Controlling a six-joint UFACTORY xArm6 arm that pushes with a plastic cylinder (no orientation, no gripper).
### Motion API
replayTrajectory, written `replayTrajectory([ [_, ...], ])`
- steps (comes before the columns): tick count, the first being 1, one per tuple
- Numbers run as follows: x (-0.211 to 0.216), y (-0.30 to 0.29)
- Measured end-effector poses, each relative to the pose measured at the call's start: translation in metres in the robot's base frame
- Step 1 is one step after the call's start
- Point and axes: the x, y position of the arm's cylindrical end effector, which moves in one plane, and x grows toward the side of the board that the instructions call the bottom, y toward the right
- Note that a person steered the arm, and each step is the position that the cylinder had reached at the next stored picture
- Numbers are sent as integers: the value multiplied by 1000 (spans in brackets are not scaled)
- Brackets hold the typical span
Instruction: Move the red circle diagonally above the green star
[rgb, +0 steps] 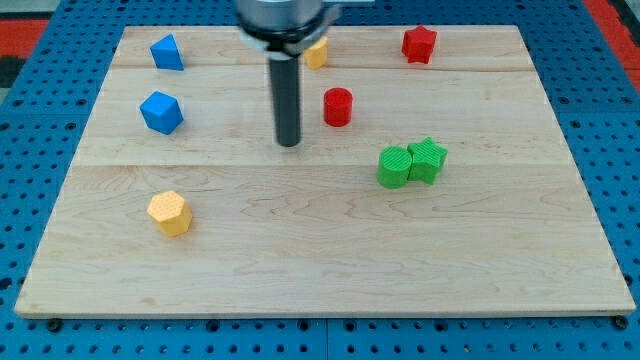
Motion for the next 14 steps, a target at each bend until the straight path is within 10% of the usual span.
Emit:
replayTrajectory([
  [6,-89,184],
  [10,-25,145],
  [14,-61,121],
])
